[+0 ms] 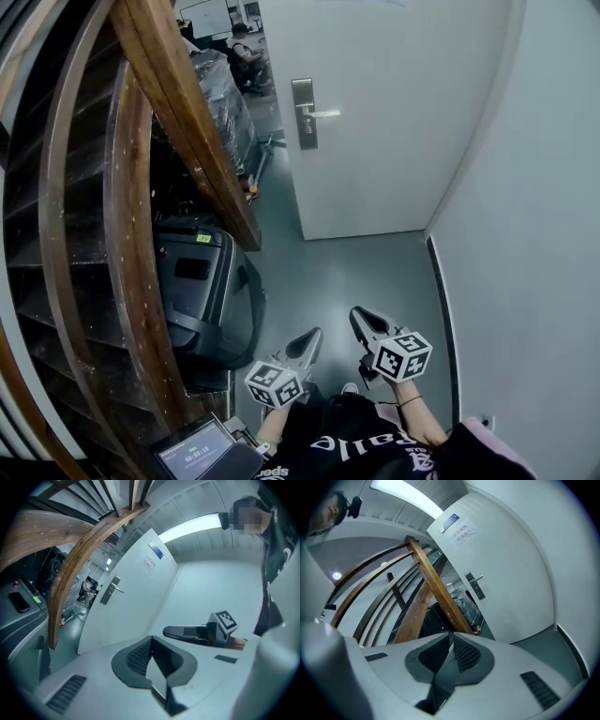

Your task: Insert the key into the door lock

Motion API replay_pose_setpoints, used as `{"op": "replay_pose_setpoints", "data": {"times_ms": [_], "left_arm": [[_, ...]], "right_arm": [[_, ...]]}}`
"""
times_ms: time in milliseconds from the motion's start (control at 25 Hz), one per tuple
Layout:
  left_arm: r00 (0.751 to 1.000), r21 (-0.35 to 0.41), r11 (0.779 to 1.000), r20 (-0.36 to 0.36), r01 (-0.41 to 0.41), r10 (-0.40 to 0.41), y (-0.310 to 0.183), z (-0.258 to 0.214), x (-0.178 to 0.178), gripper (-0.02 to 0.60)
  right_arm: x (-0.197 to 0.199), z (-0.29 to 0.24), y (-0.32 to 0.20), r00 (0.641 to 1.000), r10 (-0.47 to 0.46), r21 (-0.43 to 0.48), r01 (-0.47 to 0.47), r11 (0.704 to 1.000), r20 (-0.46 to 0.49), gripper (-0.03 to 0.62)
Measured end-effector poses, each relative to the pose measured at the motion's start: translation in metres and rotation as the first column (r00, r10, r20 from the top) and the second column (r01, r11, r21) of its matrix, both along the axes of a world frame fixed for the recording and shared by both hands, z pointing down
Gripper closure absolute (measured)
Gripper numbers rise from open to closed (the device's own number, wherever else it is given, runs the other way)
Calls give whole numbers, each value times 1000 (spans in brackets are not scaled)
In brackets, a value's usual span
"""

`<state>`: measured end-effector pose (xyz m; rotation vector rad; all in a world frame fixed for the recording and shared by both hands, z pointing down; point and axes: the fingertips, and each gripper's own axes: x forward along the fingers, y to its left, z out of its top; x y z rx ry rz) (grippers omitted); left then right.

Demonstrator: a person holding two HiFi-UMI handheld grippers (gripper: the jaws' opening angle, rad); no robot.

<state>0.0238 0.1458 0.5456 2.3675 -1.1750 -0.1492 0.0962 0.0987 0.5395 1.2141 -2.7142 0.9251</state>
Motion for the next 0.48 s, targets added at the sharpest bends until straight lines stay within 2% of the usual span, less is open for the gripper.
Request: {"op": "replay_pose_setpoints", "data": {"times_ms": [480], "left_arm": [[998,3,999,35,50,-50,40,-3,41,577]], "right_arm": [[41,-4,36,998,-48,10,48,999,31,553]]}}
